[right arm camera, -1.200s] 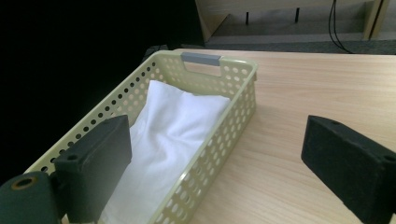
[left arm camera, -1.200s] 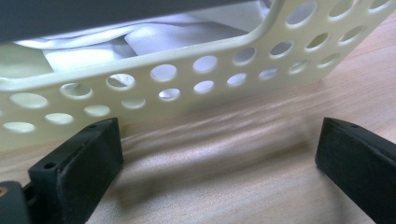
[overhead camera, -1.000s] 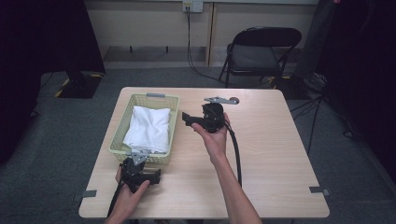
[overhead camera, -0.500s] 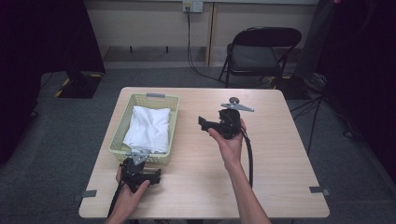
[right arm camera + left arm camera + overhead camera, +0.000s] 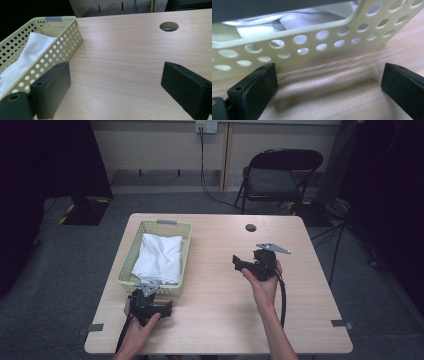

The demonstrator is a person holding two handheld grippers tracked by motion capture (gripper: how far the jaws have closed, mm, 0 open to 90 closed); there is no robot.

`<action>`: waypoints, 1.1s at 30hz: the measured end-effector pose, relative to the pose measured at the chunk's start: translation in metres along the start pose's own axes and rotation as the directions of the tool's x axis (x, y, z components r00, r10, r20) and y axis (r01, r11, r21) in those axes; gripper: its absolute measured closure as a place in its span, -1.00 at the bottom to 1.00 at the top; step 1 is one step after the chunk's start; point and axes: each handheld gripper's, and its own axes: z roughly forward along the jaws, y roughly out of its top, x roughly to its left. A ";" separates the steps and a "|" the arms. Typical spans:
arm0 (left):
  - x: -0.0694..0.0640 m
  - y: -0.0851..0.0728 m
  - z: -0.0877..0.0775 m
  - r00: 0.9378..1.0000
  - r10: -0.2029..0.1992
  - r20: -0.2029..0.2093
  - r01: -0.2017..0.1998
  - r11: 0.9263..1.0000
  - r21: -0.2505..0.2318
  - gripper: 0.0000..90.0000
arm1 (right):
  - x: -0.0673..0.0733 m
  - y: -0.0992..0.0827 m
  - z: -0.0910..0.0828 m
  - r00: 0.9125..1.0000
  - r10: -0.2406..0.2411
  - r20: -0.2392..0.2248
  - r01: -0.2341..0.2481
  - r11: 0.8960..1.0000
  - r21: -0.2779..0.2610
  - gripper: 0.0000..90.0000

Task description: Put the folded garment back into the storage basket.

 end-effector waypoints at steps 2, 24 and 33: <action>0.000 0.000 0.000 1.000 0.000 0.000 0.000 1.000 0.000 -1.00 | -0.001 -0.001 -0.002 1.000 -0.004 0.005 0.004 1.000 0.000 -0.82; 0.000 0.000 0.000 1.000 -0.003 -0.002 0.003 1.000 0.000 -1.00 | -0.052 -0.057 -0.033 0.985 -0.022 0.170 0.011 0.998 0.067 -0.81; 0.000 0.000 0.000 1.000 -0.003 -0.002 0.003 1.000 0.000 -1.00 | -0.072 -0.079 -0.048 0.975 -0.045 0.217 0.016 0.991 0.134 -0.83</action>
